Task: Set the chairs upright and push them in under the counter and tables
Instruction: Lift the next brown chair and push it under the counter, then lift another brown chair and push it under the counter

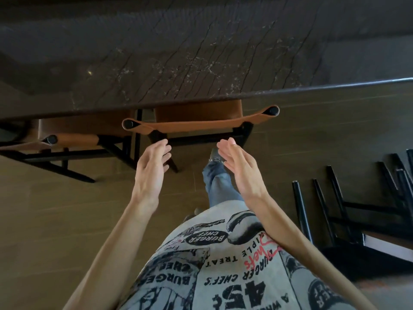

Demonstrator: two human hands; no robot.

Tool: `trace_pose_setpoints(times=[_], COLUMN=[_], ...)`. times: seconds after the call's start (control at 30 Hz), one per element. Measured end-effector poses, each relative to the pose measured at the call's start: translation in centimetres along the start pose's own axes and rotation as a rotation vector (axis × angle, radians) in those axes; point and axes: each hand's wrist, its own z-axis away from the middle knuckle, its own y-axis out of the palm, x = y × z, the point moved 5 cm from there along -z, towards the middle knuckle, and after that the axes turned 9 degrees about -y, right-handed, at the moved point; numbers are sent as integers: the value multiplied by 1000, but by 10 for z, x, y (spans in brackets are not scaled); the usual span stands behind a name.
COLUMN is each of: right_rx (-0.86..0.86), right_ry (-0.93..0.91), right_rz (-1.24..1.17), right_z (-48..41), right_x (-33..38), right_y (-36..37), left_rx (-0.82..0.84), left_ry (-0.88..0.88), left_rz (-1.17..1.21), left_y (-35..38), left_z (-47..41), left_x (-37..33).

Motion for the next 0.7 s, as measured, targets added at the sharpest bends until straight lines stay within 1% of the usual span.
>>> trace_pose_setpoints(times=[0.2, 0.43, 0.7], right_rx=[11, 16, 41], right_ry=[69, 85, 120], right_rz=[-28, -105, -148], right_z=[57, 113, 193], right_x=[-12, -25, -63], right_y=[-16, -47, -110], left_rx=[30, 104, 77], left_ry=[-90, -168, -200], left_rz=[8, 42, 35], left_y=[6, 29, 75], left_z=[52, 114, 199], left_x=[31, 57, 110])
